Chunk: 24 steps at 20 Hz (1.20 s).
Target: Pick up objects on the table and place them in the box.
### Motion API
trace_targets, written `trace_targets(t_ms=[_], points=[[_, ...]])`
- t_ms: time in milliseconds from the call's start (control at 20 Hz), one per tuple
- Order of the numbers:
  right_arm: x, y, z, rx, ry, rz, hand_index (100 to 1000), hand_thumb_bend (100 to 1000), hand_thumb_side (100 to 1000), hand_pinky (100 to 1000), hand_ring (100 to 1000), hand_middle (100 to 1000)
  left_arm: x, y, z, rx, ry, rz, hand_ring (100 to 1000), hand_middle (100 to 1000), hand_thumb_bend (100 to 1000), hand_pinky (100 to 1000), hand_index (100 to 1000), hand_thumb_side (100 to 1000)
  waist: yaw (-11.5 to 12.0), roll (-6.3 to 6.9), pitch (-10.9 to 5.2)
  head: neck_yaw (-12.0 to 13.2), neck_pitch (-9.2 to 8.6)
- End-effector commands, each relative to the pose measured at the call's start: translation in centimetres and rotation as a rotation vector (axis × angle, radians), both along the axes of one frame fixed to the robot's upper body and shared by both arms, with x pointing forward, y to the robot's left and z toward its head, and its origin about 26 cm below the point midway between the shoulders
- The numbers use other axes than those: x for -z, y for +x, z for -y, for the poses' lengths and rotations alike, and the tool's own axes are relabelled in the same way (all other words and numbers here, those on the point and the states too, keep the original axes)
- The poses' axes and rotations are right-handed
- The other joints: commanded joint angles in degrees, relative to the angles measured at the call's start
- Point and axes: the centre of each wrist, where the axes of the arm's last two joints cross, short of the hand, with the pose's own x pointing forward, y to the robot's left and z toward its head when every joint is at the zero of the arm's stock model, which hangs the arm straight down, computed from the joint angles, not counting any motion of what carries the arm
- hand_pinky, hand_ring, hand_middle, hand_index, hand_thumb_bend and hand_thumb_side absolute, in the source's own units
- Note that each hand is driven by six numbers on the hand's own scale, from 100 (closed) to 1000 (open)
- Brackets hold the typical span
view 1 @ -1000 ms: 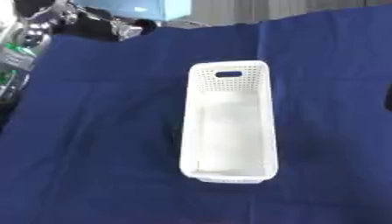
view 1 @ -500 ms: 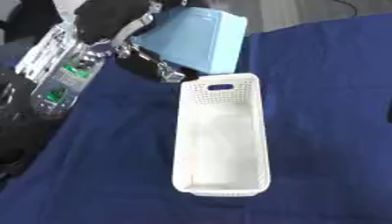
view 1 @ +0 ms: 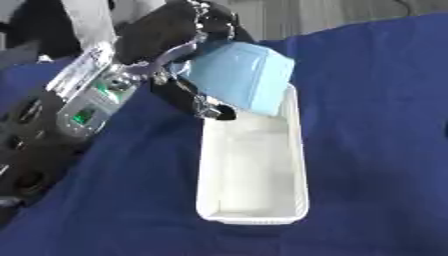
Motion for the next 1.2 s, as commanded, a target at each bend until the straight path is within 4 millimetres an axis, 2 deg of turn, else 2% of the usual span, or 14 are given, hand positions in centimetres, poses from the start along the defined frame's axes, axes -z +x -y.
trace_targets(t_ms=[50, 100, 150, 200, 250, 300, 350, 400, 450, 500, 550, 600, 650, 1200], points=[[-0.7, -0.1, 0.1, 0.006, 0.006, 0.034, 863, 100, 792, 589, 686, 797, -0.4, 0.1, 0.0, 0.011, 0.002, -0.011, 133, 113, 473, 100, 242, 100, 0.15, -0.42, -0.89, 0.34, 0.54], [-0.7, -0.1, 0.1, 0.008, 0.008, 0.035, 862, 100, 792, 589, 685, 796, -0.2, 0.2, 0.0, 0.016, 0.008, -0.023, 226, 226, 429, 100, 347, 100, 0.13, -0.42, -0.88, 0.26, 0.63], [-0.7, -0.1, 0.1, 0.009, 0.010, 0.035, 862, 100, 792, 589, 685, 796, 0.0, 0.3, 0.1, 0.024, 0.010, -0.037, 236, 240, 423, 100, 360, 100, 0.12, -0.42, -0.88, 0.24, 0.68], [-0.8, -0.1, 0.1, 0.010, 0.011, 0.035, 862, 100, 792, 589, 686, 796, 0.2, 0.3, 0.1, 0.032, 0.007, -0.049, 295, 327, 376, 100, 454, 240, 0.13, -0.43, -0.87, 0.20, 0.71], [-0.8, -0.1, 0.1, 0.011, 0.011, 0.036, 862, 100, 792, 589, 686, 796, 0.3, 0.4, 0.1, 0.041, -0.003, -0.060, 290, 317, 380, 100, 444, 215, 0.15, -0.43, -0.87, 0.16, 0.74], [-0.7, -0.1, 0.1, 0.012, 0.011, 0.036, 863, 100, 793, 589, 686, 797, 0.3, 0.5, 0.1, 0.048, -0.011, -0.069, 375, 423, 373, 153, 544, 500, 0.17, -0.43, -0.86, 0.13, 0.77], [-0.7, -0.1, 0.1, 0.012, 0.011, 0.036, 862, 100, 793, 589, 686, 796, 0.4, 0.5, 0.0, 0.055, -0.022, -0.078, 360, 409, 370, 128, 533, 467, 0.19, -0.43, -0.86, 0.10, 0.80], [-0.7, -0.1, 0.1, 0.013, 0.010, 0.036, 863, 100, 793, 590, 686, 797, 0.4, 0.6, 0.0, 0.059, -0.028, -0.085, 461, 494, 407, 285, 608, 643, 0.20, -0.42, -0.86, 0.05, 0.80], [-0.7, -0.1, 0.1, 0.013, 0.010, 0.036, 863, 100, 794, 590, 686, 797, 0.4, 0.6, 0.0, 0.061, -0.028, -0.092, 452, 485, 404, 270, 599, 602, 0.20, -0.42, -0.86, -0.05, 0.80], [-0.7, -0.1, 0.1, 0.013, 0.010, 0.036, 863, 100, 793, 590, 687, 797, 0.4, 0.7, -0.1, 0.062, -0.021, -0.097, 567, 593, 458, 437, 707, 764, 0.19, -0.41, -0.86, -0.15, 0.81], [-0.7, -0.1, 0.1, 0.013, 0.009, 0.036, 863, 100, 793, 590, 687, 797, 0.5, 0.7, -0.1, 0.060, -0.002, -0.105, 557, 583, 455, 424, 698, 754, 0.18, -0.40, -0.87, -0.28, 0.84], [-0.7, -0.1, 0.1, 0.013, 0.009, 0.036, 863, 100, 793, 590, 687, 797, 0.5, 0.8, -0.1, 0.059, 0.011, -0.113, 625, 656, 489, 500, 767, 824, 0.17, -0.39, -0.87, -0.38, 0.87], [-0.7, -0.1, 0.1, 0.013, 0.009, 0.036, 863, 100, 793, 590, 687, 797, 0.6, 0.9, -0.2, 0.055, 0.027, -0.121, 631, 670, 495, 507, 787, 843, 0.17, -0.39, -0.87, -0.50, 0.89], [-0.7, -0.1, 0.2, 0.018, 0.007, 0.035, 864, 100, 794, 590, 689, 797, 0.9, 1.2, -1.5, 0.004, 0.073, -0.139, 653, 696, 611, 533, 801, 880, 0.51, -0.43, -0.83, -1.17, 1.21]])
